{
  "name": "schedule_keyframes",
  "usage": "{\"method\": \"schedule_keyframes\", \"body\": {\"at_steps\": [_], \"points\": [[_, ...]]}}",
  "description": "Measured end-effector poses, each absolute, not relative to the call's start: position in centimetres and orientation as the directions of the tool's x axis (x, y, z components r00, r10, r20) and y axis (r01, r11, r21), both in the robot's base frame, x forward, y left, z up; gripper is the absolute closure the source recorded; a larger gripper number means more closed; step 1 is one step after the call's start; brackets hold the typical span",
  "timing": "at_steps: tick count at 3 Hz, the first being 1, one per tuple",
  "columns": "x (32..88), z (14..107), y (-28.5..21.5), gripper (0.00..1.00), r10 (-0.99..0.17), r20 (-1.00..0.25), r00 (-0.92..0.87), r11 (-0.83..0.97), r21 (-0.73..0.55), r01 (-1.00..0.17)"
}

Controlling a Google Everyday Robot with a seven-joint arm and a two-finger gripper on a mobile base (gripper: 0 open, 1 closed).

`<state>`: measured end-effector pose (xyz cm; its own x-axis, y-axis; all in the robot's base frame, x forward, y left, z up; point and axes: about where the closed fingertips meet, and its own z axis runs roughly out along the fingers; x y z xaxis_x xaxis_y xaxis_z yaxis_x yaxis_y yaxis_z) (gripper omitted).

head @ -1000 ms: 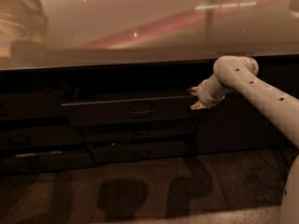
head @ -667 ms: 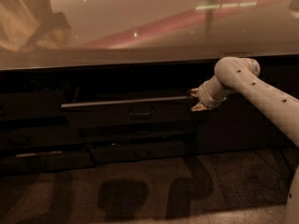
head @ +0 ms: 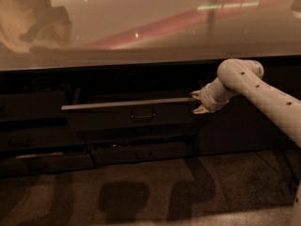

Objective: Open top drawer

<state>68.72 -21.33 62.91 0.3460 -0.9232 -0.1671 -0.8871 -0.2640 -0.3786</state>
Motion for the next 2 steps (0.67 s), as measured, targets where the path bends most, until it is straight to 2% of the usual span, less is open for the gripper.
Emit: {"method": "schedule_keyframes", "body": {"at_steps": [2], "points": [[67.97, 62.79, -21.43, 1.0, -0.922, -0.168, 0.35, -0.267, -0.379, -0.886]]}}
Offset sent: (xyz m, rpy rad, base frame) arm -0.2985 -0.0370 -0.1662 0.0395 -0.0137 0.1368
